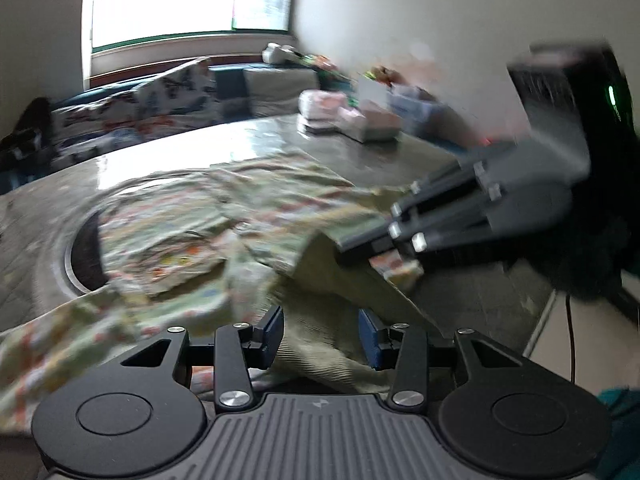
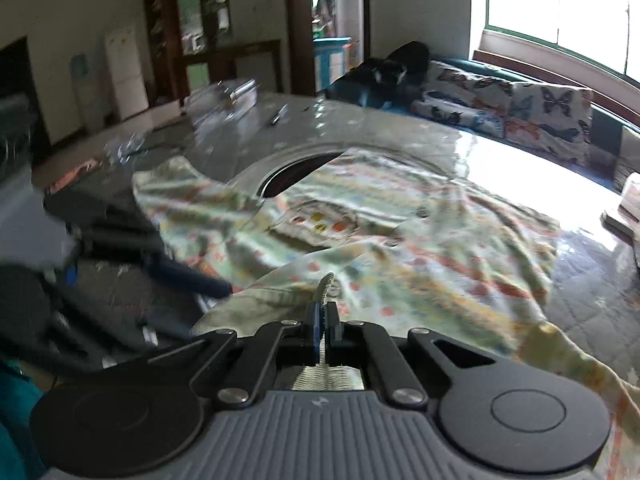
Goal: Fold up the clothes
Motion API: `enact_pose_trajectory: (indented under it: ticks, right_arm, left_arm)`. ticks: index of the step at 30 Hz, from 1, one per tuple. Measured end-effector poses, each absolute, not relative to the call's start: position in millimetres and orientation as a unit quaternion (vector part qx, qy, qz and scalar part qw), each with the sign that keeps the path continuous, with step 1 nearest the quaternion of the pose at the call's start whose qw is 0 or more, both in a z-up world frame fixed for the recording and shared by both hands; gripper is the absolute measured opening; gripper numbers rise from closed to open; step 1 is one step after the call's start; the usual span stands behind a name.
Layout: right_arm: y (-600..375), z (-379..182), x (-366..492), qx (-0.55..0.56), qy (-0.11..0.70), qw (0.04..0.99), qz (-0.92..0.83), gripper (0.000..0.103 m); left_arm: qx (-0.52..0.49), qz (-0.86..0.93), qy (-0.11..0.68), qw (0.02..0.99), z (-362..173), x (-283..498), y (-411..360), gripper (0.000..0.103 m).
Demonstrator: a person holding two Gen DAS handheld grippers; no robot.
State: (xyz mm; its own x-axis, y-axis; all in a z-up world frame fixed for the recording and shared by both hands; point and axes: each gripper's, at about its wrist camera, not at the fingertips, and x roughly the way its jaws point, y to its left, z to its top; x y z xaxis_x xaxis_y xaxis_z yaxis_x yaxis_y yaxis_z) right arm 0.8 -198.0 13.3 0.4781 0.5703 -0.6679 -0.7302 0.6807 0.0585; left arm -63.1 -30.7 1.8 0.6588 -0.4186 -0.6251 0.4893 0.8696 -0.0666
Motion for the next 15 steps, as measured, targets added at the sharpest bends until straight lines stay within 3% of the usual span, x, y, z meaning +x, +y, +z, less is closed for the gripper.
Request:
enact_pose_trajectory:
  ticks: [9, 13, 14, 15]
  right_arm:
    - [-211, 13, 6, -0.098, 0.338, 0.856, 0.38, 0.002]
    - [-210, 9, 6, -0.091, 0.338, 0.855, 0.383, 0.002]
    - [-210, 9, 5, -0.091, 0.338, 0.855, 0.383, 0.002]
    - [-210, 9, 6, -0.09, 0.337, 0.855, 0.383, 0.002]
  left_arm:
    - [0.115, -0.252, 0.359, 0.892, -14, -55, -46, 0.031]
    - [0.12, -0.25, 0.366, 0.888, -17, -52, -45, 0.019]
    - [0.113, -0.251, 0.368, 0.888, -16, -51, -43, 0.01]
    - [0.105, -0.253, 0.37, 0.888, -15, -49, -42, 0.01]
